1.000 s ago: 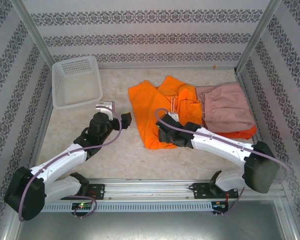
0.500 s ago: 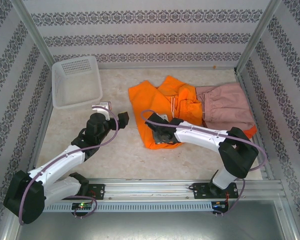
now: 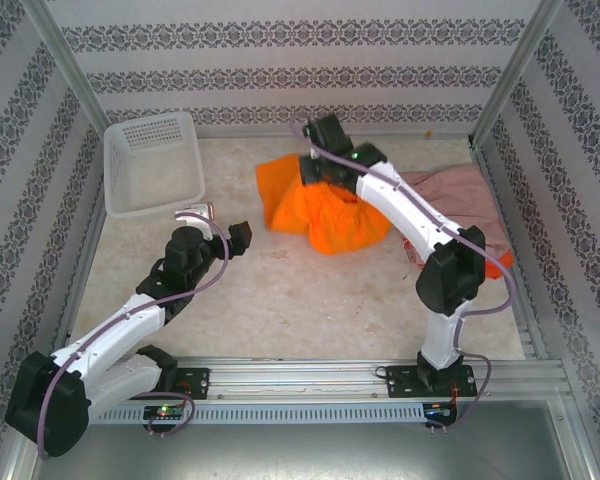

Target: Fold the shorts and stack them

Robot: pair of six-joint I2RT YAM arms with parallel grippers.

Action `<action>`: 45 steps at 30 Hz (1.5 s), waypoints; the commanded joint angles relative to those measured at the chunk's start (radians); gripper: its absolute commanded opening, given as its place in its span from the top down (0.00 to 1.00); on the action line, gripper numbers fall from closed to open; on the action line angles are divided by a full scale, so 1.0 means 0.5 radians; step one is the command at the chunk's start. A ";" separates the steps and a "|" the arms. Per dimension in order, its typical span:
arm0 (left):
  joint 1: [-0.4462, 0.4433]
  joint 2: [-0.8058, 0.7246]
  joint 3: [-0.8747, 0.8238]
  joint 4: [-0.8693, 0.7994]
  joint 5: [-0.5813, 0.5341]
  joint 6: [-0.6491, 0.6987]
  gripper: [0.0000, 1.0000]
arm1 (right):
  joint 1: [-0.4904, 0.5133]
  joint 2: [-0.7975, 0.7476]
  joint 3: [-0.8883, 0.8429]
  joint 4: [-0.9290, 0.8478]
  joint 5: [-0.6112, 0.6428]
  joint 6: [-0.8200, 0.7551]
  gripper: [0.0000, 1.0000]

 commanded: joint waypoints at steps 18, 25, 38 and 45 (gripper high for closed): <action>0.095 -0.022 -0.043 -0.024 0.048 -0.238 0.00 | -0.041 -2.154 -2.417 0.351 0.039 0.266 1.00; 0.109 0.155 -0.060 -0.205 0.050 -0.461 0.06 | -0.143 -2.185 -2.616 0.419 0.076 0.498 1.00; 0.233 0.638 0.005 -0.313 0.332 -0.619 0.24 | -0.176 -2.082 -2.628 0.479 -0.002 0.518 1.00; 0.244 0.918 0.172 -0.358 0.377 -0.596 0.35 | -0.196 -2.146 -2.654 0.470 0.005 0.511 1.00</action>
